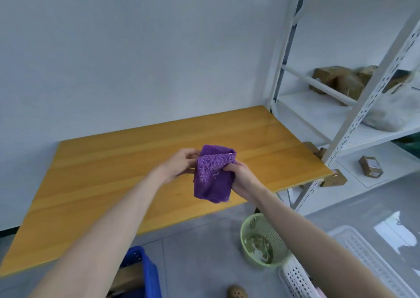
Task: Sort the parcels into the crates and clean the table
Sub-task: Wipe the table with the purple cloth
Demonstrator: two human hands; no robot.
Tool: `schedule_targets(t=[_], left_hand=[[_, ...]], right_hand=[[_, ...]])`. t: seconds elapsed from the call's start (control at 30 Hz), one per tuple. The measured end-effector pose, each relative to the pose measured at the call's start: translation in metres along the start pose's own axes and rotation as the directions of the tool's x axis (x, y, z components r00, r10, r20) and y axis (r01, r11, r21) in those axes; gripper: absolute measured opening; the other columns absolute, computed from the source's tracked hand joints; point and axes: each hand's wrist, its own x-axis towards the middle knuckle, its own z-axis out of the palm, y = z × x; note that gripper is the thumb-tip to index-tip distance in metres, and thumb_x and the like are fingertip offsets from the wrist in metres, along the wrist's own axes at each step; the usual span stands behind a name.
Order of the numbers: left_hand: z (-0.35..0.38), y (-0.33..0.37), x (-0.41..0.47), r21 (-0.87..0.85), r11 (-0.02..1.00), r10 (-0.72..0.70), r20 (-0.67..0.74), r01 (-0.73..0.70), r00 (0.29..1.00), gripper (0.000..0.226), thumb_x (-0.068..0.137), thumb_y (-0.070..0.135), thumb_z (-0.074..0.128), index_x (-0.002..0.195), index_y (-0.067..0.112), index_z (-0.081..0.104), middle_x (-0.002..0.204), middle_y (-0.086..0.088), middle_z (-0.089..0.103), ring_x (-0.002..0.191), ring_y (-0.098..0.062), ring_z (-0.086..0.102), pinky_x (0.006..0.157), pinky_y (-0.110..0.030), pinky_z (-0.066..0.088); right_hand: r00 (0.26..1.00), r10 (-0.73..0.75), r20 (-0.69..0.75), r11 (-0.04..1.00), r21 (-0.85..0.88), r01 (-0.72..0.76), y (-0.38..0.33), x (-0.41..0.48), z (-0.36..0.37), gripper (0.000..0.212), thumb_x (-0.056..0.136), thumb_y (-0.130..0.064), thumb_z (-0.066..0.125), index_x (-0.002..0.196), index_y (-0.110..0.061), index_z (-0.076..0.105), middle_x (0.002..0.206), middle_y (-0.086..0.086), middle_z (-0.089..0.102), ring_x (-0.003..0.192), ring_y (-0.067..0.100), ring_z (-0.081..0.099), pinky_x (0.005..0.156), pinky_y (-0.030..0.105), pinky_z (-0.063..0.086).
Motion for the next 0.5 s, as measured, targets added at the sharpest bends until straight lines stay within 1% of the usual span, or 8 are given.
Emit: schedule_targets(t=[0.1, 0.2, 0.27, 0.3, 0.33, 0.4, 0.43, 0.5], left_hand=[[-0.017, 0.028, 0.021, 0.135, 0.988, 0.096, -0.149, -0.076, 0.984, 0.021, 0.097, 0.002, 0.046, 0.087, 0.017, 0.057, 0.078, -0.001, 0.06, 0.064, -0.008, 0.052, 0.058, -0.018, 0.043], [-0.032, 0.053, 0.048, 0.259, 0.959, 0.184, -0.257, -0.115, 0.949, 0.022, 0.098, 0.004, 0.043, 0.082, 0.017, 0.052, 0.074, 0.001, 0.057, 0.065, -0.01, 0.05, 0.058, -0.018, 0.04], [-0.042, 0.072, 0.063, 0.38, 0.911, 0.27, -0.258, -0.16, 0.927, 0.019, 0.098, 0.002, 0.042, 0.085, 0.012, 0.053, 0.073, 0.001, 0.057, 0.064, -0.008, 0.051, 0.058, -0.012, 0.04], [-0.046, 0.081, 0.072, 0.43, 0.886, 0.305, -0.253, -0.176, 0.918, 0.018, 0.098, 0.003, 0.043, 0.086, 0.012, 0.054, 0.074, 0.0, 0.059, 0.066, -0.009, 0.053, 0.061, -0.013, 0.041], [-0.054, 0.092, 0.084, 0.468, 0.863, 0.337, -0.254, -0.19, 0.907, 0.02, 0.097, 0.006, 0.044, 0.084, 0.016, 0.055, 0.076, -0.001, 0.061, 0.069, -0.012, 0.055, 0.066, -0.018, 0.043], [-0.067, 0.109, 0.104, 0.535, 0.821, 0.383, -0.258, -0.199, 0.887, 0.022, 0.096, 0.008, 0.047, 0.081, 0.021, 0.056, 0.08, -0.004, 0.064, 0.075, -0.018, 0.058, 0.074, -0.03, 0.046], [-0.074, 0.117, 0.113, 0.563, 0.803, 0.399, -0.266, -0.194, 0.878, 0.02, 0.095, 0.008, 0.047, 0.083, 0.02, 0.058, 0.082, -0.006, 0.066, 0.076, -0.019, 0.059, 0.076, -0.032, 0.046], [-0.083, 0.131, 0.132, 0.588, 0.787, 0.41, -0.271, -0.187, 0.871, 0.016, 0.094, 0.008, 0.049, 0.088, 0.015, 0.061, 0.085, -0.009, 0.068, 0.076, -0.019, 0.059, 0.077, -0.033, 0.046]], right_hand=[[0.998, -0.037, 0.049, 0.995, -0.095, 0.042, -0.028, 0.024, 0.012, 0.043, 0.077, 0.019, 0.027, 0.089, -0.007, 0.059, 0.074, 0.004, 0.054, 0.072, 0.017, 0.047, 0.072, 0.03, 0.042], [0.997, -0.058, 0.06, 0.988, -0.138, 0.066, -0.06, 0.051, 0.019, 0.038, 0.082, 0.013, 0.029, 0.093, -0.009, 0.059, 0.082, 0.007, 0.06, 0.076, 0.02, 0.053, 0.077, 0.033, 0.047], [0.995, -0.06, 0.084, 0.988, -0.14, 0.072, -0.085, 0.073, 0.022, 0.033, 0.09, 0.0, 0.03, 0.101, -0.007, 0.06, 0.097, 0.009, 0.065, 0.079, 0.021, 0.06, 0.073, 0.032, 0.049], [0.993, -0.045, 0.112, 0.985, -0.16, 0.063, -0.099, 0.084, 0.023, 0.033, 0.094, -0.01, 0.031, 0.106, -0.007, 0.061, 0.103, 0.008, 0.065, 0.082, 0.021, 0.061, 0.074, 0.033, 0.05], [0.987, -0.02, 0.162, 0.975, -0.217, 0.055, -0.116, 0.1, 0.025, 0.036, 0.098, -0.023, 0.032, 0.11, -0.009, 0.063, 0.106, 0.006, 0.066, 0.085, 0.02, 0.061, 0.076, 0.035, 0.05], [0.964, 0.007, 0.265, 0.885, -0.451, 0.118, -0.143, 0.122, 0.03, 0.043, 0.098, -0.046, 0.038, 0.112, -0.017, 0.065, 0.103, 0.0, 0.066, 0.086, 0.015, 0.061, 0.077, 0.034, 0.048], [0.95, -0.001, 0.312, 0.808, -0.56, 0.185, -0.153, 0.133, 0.032, 0.04, 0.095, -0.05, 0.044, 0.113, -0.021, 0.065, 0.101, -0.003, 0.066, 0.085, 0.013, 0.061, 0.075, 0.031, 0.047], [0.922, -0.047, 0.385, 0.718, -0.629, 0.3, -0.168, 0.155, 0.037, 0.032, 0.092, -0.042, 0.057, 0.12, -0.027, 0.059, 0.103, -0.006, 0.068, 0.088, 0.01, 0.065, 0.073, 0.024, 0.049]])
